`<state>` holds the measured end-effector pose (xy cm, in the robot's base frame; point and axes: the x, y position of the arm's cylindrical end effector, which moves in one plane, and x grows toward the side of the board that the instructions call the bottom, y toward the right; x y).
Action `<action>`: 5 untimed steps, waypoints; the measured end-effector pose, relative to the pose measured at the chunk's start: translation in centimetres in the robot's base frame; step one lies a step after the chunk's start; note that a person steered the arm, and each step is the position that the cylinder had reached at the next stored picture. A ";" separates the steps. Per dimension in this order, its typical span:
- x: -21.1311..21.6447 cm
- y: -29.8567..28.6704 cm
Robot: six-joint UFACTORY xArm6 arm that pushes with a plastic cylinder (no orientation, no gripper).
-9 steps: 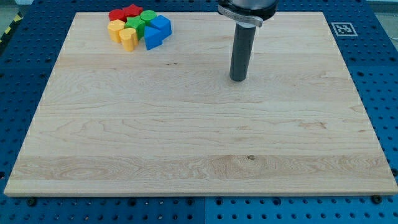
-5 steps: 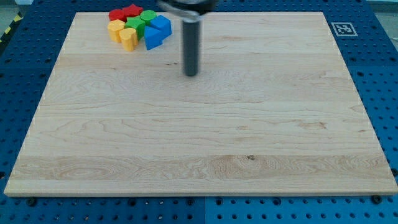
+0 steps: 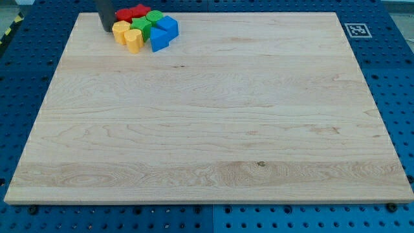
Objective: Move the yellow hexagon and yellow heart slightly down and right a bit
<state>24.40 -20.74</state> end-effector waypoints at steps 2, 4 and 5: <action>0.5 0.8; 2.5 1.1; 4.4 2.4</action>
<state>28.75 -18.36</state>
